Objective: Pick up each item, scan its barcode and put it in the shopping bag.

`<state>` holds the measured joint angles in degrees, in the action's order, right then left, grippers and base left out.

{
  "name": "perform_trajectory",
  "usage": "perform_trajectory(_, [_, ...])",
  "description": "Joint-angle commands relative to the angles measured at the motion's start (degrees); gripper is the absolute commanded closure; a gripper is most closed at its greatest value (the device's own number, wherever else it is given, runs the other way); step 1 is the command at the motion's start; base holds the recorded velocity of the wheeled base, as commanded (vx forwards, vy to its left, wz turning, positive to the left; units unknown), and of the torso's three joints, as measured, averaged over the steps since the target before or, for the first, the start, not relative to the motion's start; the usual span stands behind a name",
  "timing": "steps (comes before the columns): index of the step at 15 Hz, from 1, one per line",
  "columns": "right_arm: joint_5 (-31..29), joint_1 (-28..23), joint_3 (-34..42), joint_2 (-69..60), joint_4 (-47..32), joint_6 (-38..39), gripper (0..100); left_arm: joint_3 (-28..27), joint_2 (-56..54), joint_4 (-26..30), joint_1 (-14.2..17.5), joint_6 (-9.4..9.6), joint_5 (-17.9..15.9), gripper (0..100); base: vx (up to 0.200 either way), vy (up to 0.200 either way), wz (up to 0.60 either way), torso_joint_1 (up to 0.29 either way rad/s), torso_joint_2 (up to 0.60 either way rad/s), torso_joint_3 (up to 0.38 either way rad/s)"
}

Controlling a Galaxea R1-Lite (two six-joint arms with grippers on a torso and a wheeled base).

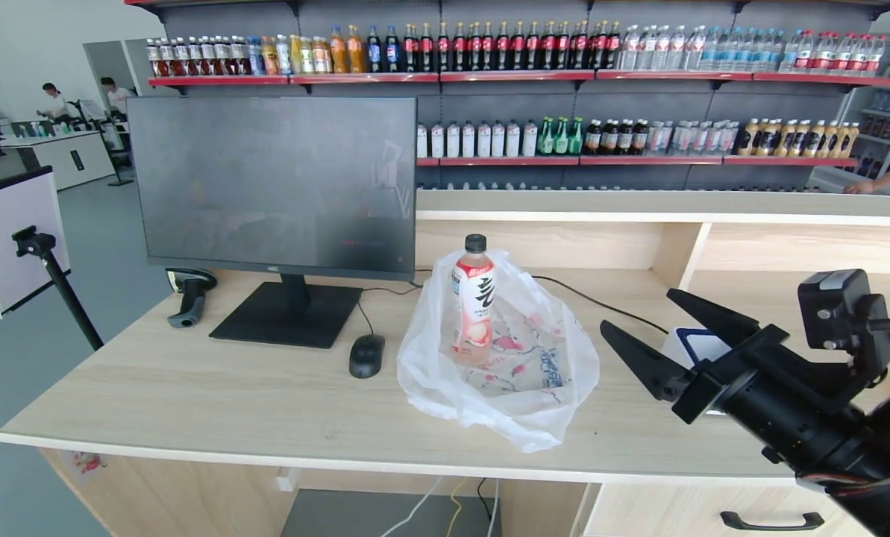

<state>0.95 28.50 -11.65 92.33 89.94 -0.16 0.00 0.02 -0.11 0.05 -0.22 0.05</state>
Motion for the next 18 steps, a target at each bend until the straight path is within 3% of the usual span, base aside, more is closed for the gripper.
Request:
perform_trajectory(1, [0.0, 0.1, 0.4, -0.1, 0.1, 0.0, 0, 0.0, 0.0, -0.1, 0.0, -0.04, 0.0, 0, 0.000, -0.200, 0.00, 0.002, 0.01, 0.007])
perform_trajectory(13, [0.0, 0.1, -0.1, 2.9, 0.1, 0.1, 0, 0.0, 0.0, 0.0, 0.0, -0.13, 0.0, 0, 0.000, -0.200, 0.00, 0.004, 0.00, 0.003])
perform_trajectory(18, [0.0, 0.2, -1.3, 4.5, 0.1, 0.1, 0, 0.0, 0.0, 0.0, 0.0, -0.13, 0.0, 0, 0.000, 0.000, 0.00, 0.000, 0.00, 0.000])
